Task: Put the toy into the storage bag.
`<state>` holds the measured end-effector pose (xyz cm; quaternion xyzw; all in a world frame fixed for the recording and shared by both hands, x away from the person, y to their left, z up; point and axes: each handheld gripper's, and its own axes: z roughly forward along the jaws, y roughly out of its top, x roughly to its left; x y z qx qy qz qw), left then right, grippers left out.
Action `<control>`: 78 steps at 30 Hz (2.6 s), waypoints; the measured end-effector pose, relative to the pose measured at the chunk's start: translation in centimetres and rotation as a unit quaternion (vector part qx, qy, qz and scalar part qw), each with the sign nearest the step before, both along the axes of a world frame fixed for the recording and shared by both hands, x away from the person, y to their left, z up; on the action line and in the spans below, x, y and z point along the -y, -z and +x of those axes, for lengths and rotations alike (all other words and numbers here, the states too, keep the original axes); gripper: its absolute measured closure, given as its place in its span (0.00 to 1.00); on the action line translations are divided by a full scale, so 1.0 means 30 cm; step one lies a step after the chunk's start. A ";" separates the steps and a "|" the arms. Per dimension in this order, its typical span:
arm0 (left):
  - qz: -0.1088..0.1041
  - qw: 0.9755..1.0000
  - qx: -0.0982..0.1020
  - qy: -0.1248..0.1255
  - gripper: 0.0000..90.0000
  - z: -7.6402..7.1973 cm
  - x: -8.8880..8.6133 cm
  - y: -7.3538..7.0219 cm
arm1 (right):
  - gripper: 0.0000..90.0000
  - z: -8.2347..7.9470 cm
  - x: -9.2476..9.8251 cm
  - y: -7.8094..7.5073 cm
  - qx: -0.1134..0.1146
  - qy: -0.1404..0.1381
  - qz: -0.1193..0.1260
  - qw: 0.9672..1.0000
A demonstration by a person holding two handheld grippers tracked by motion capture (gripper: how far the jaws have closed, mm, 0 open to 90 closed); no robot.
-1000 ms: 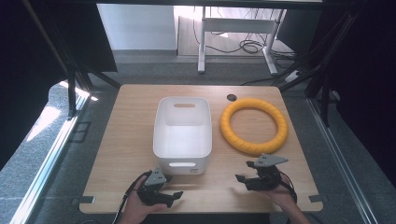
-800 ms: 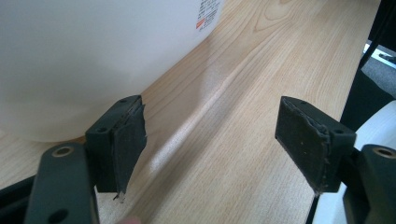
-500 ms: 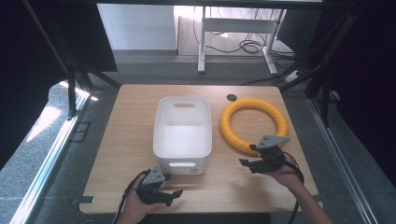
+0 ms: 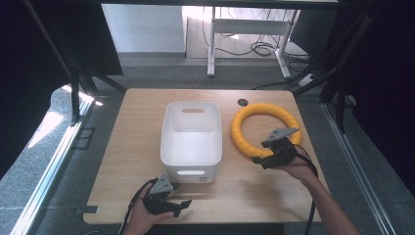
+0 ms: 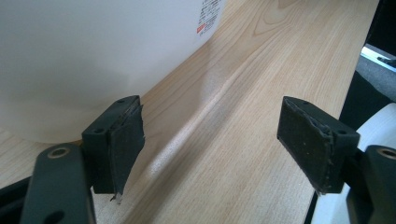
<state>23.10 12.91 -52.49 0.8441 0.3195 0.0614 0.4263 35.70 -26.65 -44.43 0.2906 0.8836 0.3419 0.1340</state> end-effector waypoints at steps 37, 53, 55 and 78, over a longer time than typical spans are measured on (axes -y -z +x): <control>0.011 1.000 -0.013 0.007 0.27 0.001 0.017 0.019 | 0.28 0.210 -0.039 0.167 -0.100 -0.005 -0.122 0.988; 0.006 1.000 -0.008 0.002 0.27 0.002 0.008 0.015 | 0.34 0.246 -0.072 0.215 -0.118 -0.017 -0.159 0.980; 0.006 1.000 -0.008 0.002 0.27 0.002 0.009 0.015 | 0.36 0.247 -0.074 0.215 -0.122 -0.016 -0.155 0.980; 0.005 1.000 -0.005 -0.006 0.27 0.002 0.007 0.015 | 0.57 0.274 -0.056 0.071 -0.121 -0.021 -0.023 0.992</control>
